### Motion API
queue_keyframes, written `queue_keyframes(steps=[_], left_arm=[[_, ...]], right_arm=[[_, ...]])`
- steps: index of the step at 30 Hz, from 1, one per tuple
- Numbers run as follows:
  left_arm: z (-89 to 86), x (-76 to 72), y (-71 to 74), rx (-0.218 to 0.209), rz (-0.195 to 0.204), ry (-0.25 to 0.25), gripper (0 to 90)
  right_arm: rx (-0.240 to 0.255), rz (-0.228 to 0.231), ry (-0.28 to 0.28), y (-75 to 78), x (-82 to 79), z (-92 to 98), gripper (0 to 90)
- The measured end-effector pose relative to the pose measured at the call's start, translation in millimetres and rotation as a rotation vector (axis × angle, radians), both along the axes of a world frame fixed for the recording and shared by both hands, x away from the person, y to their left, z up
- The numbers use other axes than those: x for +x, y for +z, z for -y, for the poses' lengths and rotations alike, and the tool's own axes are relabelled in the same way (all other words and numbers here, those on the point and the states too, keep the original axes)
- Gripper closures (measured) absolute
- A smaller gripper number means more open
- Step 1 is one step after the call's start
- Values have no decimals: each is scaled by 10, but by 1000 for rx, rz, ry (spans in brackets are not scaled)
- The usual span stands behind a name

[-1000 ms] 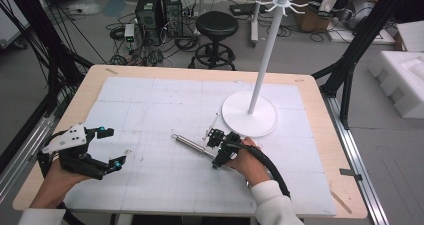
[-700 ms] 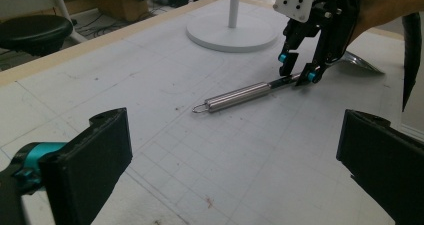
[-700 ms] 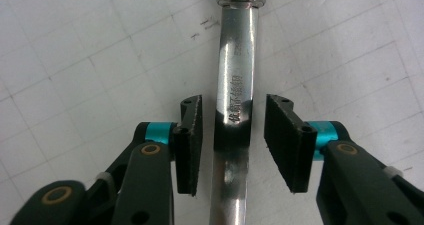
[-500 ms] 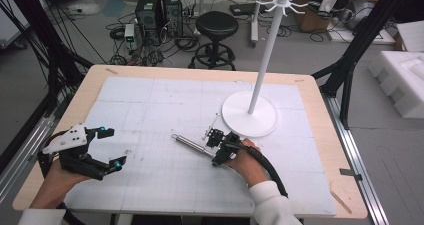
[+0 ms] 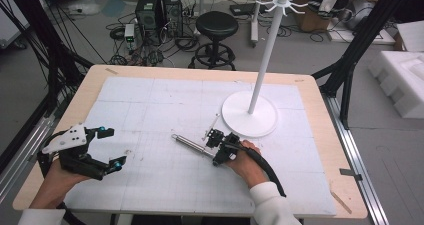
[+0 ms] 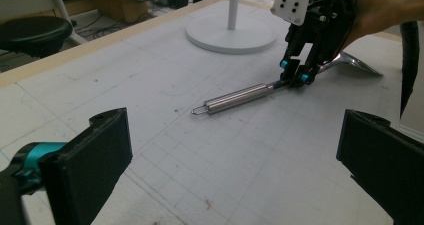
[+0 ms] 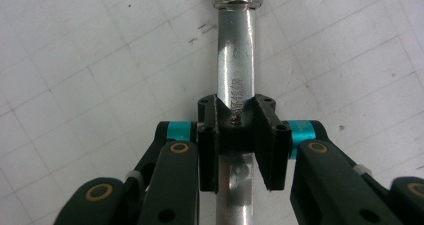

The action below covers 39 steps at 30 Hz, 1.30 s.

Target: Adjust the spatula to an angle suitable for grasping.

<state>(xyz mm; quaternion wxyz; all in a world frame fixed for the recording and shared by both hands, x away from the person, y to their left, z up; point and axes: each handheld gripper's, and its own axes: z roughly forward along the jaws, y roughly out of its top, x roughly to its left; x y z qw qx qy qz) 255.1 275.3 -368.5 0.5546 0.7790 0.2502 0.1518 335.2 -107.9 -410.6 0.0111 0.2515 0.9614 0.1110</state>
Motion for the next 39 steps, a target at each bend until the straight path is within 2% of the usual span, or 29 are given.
queue_keyframes(steps=[3,8,10,14,15,16,18,20,22,29,30,32,33,35,36,37,39], left_arm=[[8,2,-5,3,-2,1,17],[10,4,-8,6,-5,0,17],[3,3,-6,5,-1,0,17],[4,3,-5,5,-2,0,17],[15,4,-11,11,-3,0,17],[15,4,-11,11,-3,0,17],[27,5,-17,22,-6,-1,17],[28,3,-16,23,-5,-1,17],[25,0,-13,24,-4,-2,17],[33,-4,-15,25,-5,-2,17],[34,-5,-15,25,-4,-2,17],[33,-4,-15,25,-2,-4,17],[33,-4,-15,24,-3,-2,17],[33,-2,-16,23,-3,-3,17],[33,-2,-16,23,-3,-3,17],[34,-3,-16,24,-4,-4,17],[36,-4,-16,29,-4,-7,17]], right_arm=[[-2,12,34,7,-15,3,749],[22,18,25,53,-14,39,750],[61,30,26,124,-11,99,750],[99,52,24,202,-23,161,751],[129,53,26,249,-35,199,750],[129,53,26,249,-35,199,750],[172,61,33,315,-57,250,750],[182,70,35,336,-59,268,750],[222,74,36,388,-75,314,750],[291,98,51,490,-112,382,751],[325,98,61,523,-123,401,751],[336,104,64,537,-121,408,751],[381,110,66,574,-125,437,751],[412,111,67,618,-133,467,751],[412,111,67,618,-133,467,751],[442,117,70,660,-142,497,751],[465,131,75,698,-149,525,751]])
